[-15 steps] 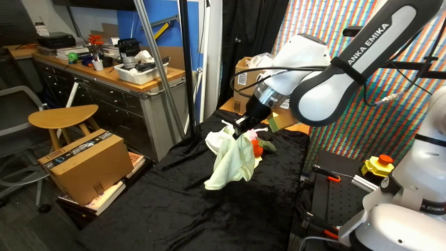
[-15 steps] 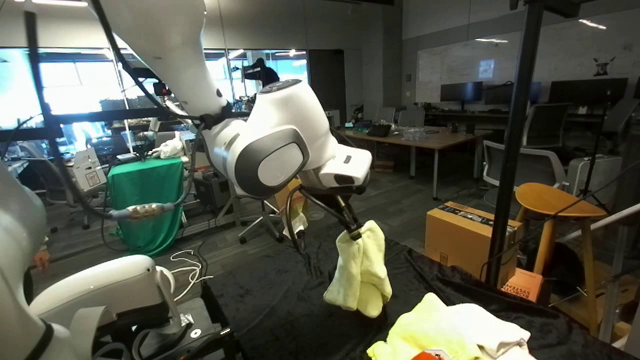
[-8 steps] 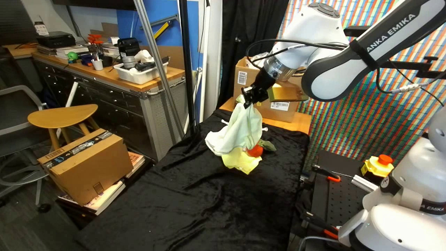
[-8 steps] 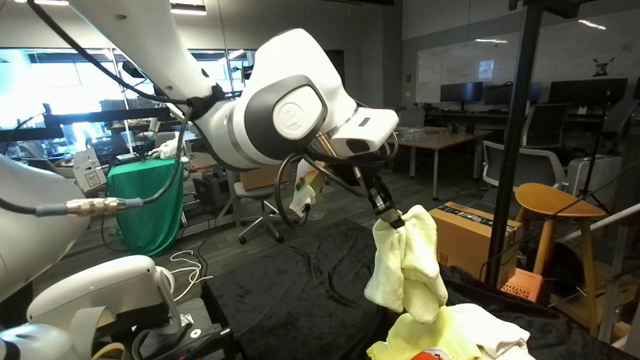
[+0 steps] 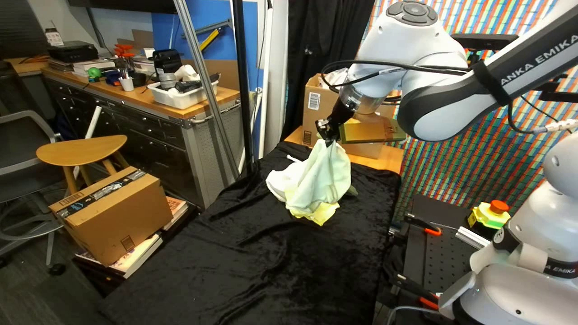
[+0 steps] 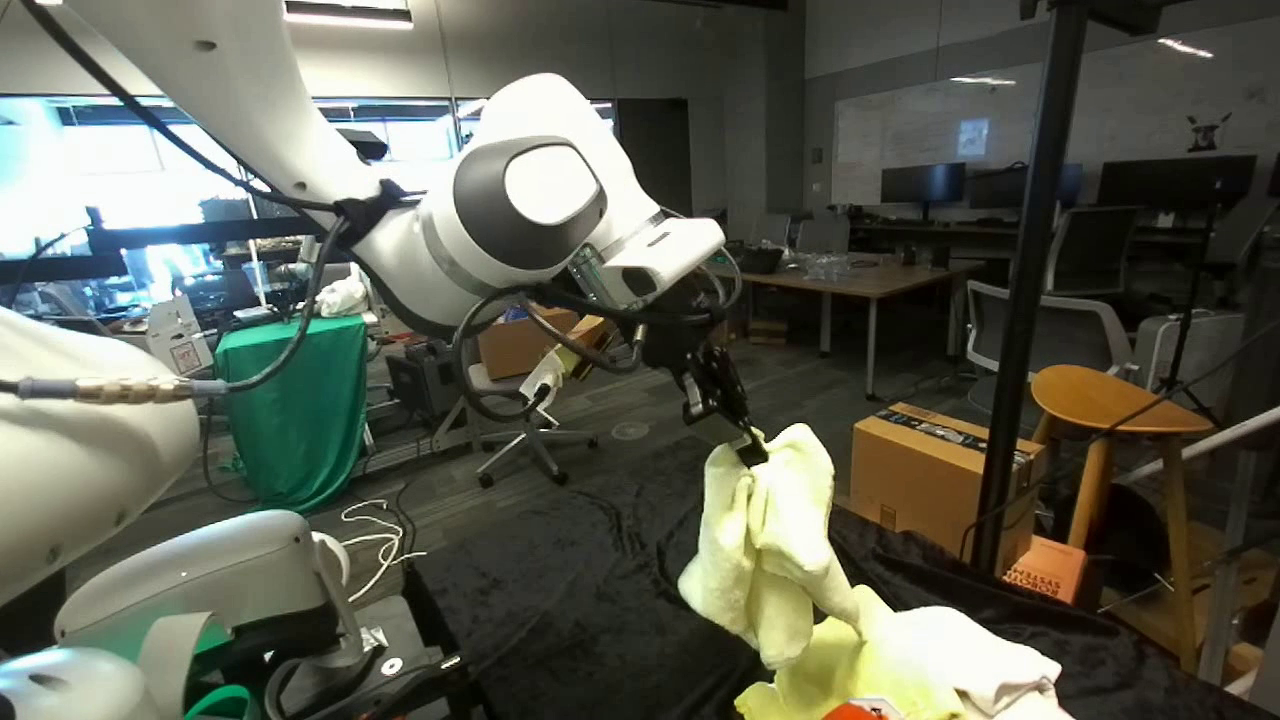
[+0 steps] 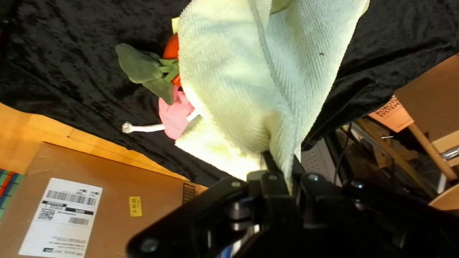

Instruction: Pile up all the objects on the table

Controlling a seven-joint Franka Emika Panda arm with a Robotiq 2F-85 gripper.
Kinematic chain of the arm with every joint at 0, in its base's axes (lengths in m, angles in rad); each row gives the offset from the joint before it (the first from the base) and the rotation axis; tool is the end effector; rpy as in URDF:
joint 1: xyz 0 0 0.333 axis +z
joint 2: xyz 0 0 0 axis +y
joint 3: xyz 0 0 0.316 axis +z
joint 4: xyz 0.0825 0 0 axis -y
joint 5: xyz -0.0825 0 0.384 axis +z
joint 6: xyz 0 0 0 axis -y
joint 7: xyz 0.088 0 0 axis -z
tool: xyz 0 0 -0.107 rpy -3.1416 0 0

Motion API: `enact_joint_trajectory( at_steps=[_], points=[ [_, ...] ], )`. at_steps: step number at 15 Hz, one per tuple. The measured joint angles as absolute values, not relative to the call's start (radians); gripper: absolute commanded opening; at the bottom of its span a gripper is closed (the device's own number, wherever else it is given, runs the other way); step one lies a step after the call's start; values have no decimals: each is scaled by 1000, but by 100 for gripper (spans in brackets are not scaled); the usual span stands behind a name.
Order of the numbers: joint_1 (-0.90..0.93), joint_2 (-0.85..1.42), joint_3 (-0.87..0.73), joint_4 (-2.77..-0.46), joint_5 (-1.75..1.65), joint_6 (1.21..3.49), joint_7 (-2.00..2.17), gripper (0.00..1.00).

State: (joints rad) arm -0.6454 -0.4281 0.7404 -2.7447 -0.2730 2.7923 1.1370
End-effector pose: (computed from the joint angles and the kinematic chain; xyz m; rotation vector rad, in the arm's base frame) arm 0.4112 0.0383 0.3519 2.6619 -1.1156 0.7548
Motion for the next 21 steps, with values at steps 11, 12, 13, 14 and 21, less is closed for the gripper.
enact_joint_trajectory(
  at_steps=[11, 12, 13, 14, 21],
  points=[
    [-1007, -462, 1035, -2671, -396, 2734, 1431, 7],
    [-1050, -462, 1067, -2655, -407, 2734, 1455, 8],
    [-1094, -461, 1099, -2640, -414, 2733, 1476, 33],
    [-1140, -461, 1134, -2623, -420, 2732, 1494, 33],
    [-1396, -455, 1368, -2553, -430, 2728, 1518, 82]
  ],
)
